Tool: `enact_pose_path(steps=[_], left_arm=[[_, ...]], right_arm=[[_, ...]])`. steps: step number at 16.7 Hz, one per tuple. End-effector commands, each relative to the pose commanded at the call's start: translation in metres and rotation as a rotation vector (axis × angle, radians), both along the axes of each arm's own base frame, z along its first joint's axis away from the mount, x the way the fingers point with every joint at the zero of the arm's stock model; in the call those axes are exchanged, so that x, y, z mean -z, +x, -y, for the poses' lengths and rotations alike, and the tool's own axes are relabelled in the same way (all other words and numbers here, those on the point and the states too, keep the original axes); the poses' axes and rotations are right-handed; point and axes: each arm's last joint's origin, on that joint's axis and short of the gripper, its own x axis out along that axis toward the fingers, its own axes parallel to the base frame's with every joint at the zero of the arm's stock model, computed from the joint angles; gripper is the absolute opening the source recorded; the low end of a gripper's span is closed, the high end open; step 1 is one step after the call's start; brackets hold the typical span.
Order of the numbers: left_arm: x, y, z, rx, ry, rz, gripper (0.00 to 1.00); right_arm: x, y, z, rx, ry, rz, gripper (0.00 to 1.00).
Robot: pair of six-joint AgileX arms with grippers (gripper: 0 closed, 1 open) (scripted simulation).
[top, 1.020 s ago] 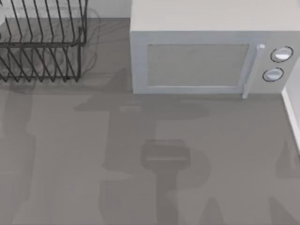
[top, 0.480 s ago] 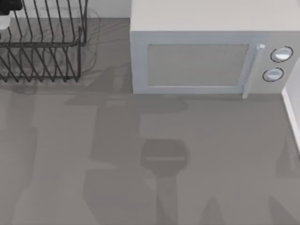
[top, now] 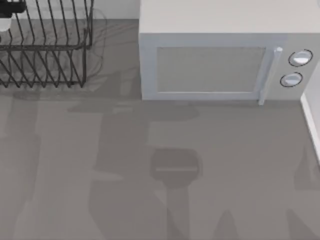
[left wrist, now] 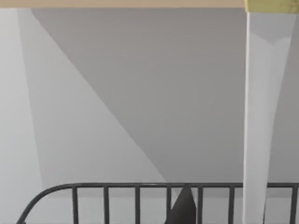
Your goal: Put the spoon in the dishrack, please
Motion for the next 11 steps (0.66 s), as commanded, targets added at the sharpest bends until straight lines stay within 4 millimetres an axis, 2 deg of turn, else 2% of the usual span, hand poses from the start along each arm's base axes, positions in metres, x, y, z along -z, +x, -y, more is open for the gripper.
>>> enact_pose_path(steps=[5,11], left_arm=[[0.0000,0.0000,0.0000,0.000,0.000,0.000,0.98],[0.0000,0.0000,0.0000,0.000,0.000,0.000,1.00]], right_arm=[[0.0000,0.0000,0.0000,0.000,0.000,0.000,1.00],[0.0000,0.0000,0.0000,0.000,0.000,0.000,1.00]])
